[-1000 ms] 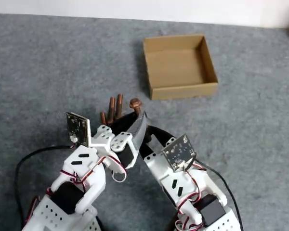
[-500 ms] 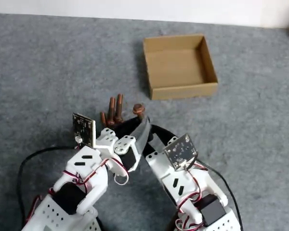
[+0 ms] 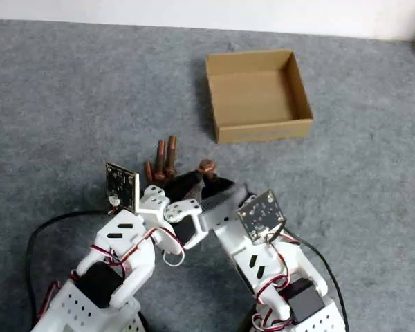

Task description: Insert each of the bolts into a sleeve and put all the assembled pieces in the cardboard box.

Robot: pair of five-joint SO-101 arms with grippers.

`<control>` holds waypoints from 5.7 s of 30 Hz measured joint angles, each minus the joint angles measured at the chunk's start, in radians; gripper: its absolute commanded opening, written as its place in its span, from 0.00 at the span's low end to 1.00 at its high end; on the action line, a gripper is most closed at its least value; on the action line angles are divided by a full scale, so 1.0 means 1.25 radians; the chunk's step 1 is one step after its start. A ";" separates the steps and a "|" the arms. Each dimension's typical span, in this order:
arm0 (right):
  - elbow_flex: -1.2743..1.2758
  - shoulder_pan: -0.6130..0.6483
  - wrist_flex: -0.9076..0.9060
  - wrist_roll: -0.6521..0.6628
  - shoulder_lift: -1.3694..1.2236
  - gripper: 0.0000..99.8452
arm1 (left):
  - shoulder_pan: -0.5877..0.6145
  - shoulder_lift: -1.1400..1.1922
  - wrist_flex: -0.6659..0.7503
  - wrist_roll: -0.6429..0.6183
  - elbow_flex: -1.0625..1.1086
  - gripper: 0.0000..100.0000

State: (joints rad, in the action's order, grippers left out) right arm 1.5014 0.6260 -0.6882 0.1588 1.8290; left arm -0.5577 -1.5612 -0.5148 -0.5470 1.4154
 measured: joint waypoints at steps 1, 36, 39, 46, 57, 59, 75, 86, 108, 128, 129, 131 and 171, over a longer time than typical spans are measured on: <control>0.000 0.000 0.000 0.000 0.000 0.00 | 0.001 0.000 -0.002 0.000 0.000 0.40; 0.088 -0.131 0.070 0.000 -0.001 0.00 | 0.245 -0.005 0.086 0.048 0.026 0.01; 0.088 -0.201 0.070 0.000 -0.001 0.00 | 0.231 0.000 0.149 0.056 0.107 0.01; 0.071 -0.290 0.113 0.000 -0.001 0.00 | 0.221 0.000 0.274 0.108 0.176 0.01; -0.360 -0.297 0.113 0.000 -0.518 0.00 | 0.250 0.000 0.275 0.115 0.178 0.01; -0.500 -0.307 0.113 0.000 -0.689 0.00 | 0.245 0.000 0.275 0.115 0.178 0.01; -1.871 -0.436 -0.349 0.000 -2.067 0.00 | 0.248 0.000 0.275 0.117 0.182 0.01; -2.499 -0.432 -0.605 0.000 -2.402 0.21 | 0.248 0.000 0.275 0.117 0.182 0.01; -2.526 -0.433 -0.842 0.000 -2.293 0.46 | 0.249 0.000 0.275 0.118 0.182 0.01; -1.560 -0.320 -0.836 -0.047 -1.083 0.46 | 0.249 0.000 0.261 0.238 0.182 0.01; -1.471 -0.318 -0.819 -0.047 -1.003 0.46 | 0.249 0.000 0.261 0.250 0.182 0.01; -1.293 -0.317 -0.784 -0.048 -0.854 0.46 | 0.248 0.000 0.261 0.261 0.182 0.01; -0.009 -0.183 0.005 -0.048 -0.379 0.46 | 0.357 1.009 -0.466 0.244 -0.697 0.01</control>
State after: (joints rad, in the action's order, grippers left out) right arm 1.4906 0.3974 -0.6820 0.0990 1.3548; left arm -0.1112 -0.3000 -1.0978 -0.2417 0.5439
